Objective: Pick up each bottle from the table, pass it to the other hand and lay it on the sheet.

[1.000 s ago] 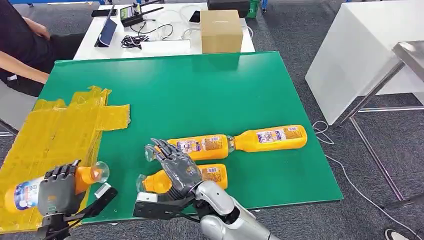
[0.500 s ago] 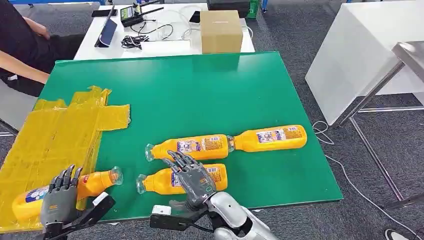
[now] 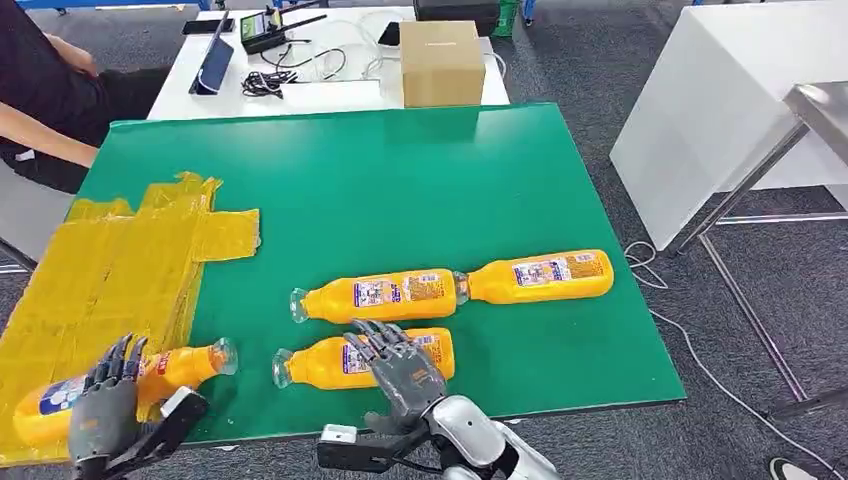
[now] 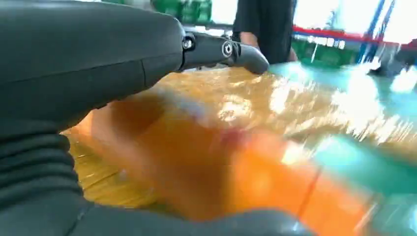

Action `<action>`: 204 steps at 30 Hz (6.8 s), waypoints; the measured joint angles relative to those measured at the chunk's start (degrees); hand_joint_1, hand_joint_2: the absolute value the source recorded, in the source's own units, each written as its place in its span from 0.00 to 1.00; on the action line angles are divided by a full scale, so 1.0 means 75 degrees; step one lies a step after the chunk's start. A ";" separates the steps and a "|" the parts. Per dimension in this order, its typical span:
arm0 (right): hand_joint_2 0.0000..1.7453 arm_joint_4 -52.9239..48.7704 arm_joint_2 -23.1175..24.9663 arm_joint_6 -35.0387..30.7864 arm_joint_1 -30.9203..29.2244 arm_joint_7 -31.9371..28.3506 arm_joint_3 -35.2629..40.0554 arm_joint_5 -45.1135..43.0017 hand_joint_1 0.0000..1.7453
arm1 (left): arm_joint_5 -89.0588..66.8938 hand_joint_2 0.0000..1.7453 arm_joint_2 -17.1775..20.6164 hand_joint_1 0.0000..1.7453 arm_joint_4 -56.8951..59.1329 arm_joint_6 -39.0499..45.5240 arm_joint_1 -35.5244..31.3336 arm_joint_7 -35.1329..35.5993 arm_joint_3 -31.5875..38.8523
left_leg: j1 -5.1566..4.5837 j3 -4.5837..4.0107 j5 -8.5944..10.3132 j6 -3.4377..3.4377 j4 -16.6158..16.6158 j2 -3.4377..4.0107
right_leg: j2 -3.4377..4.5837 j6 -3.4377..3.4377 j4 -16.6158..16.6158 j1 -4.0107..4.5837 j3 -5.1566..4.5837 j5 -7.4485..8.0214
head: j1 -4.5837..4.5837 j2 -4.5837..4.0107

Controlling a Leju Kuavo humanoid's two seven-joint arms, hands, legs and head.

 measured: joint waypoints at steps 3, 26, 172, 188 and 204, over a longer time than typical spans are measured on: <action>1.00 0.0015 -0.0012 0.0000 0.0034 0.0023 -0.0029 0.0073 0.00 | 0.0485 0.00 -0.0212 0.00 -0.0338 0.0000 0.0008 -0.0256 0.0192 | -0.0001 -0.0001 0.0000 0.0000 0.0000 -0.0002 | 0.0000 0.0000 0.0000 0.0000 0.0003 0.0000 | 0.0000 0.0000; 1.00 0.0254 -0.0044 -0.0026 0.0116 0.0052 -0.0131 0.0148 0.00 | 0.4549 0.00 -0.1008 0.00 -0.2290 -0.1005 0.0151 -0.1558 0.0748 | -0.0001 -0.0001 0.0000 0.0000 0.0000 -0.0001 | 0.0000 0.0000 -0.0001 0.0000 0.0004 0.0000 | 0.0000 0.0000; 1.00 0.2334 0.2736 -0.2203 -0.2485 -0.0067 0.1582 -0.0326 0.97 | 1.1533 1.00 -0.1163 1.00 -0.4251 -0.3040 0.0606 0.1088 -0.2705 | 0.0005 0.0025 -0.0021 -0.0023 0.0000 0.0010 | 0.0020 -0.0009 -0.0001 0.0002 0.0022 -0.0007 | 0.0000 0.0000; 1.00 0.3127 0.2946 -0.2250 -0.2760 0.0067 0.1705 -0.0495 0.00 | 1.1127 1.00 -0.1413 1.00 -0.4228 -0.2707 0.0675 0.0616 -0.2667 | 0.0004 0.0024 -0.0021 -0.0023 0.0001 0.0012 | 0.0020 -0.0009 -0.0001 0.0002 0.0016 -0.0007 | 0.0000 0.0000; 0.00 0.2392 0.2040 -0.2532 -0.1932 0.0306 0.0305 -0.0222 0.00 | 0.7724 1.00 -0.1262 1.00 -0.3966 -0.1300 0.0036 -0.0492 -0.1545 | 0.0004 0.0023 -0.0017 -0.0018 0.0003 0.0000 | 0.0015 -0.0008 -0.0001 0.0001 0.0022 -0.0005 | 0.0000 0.0000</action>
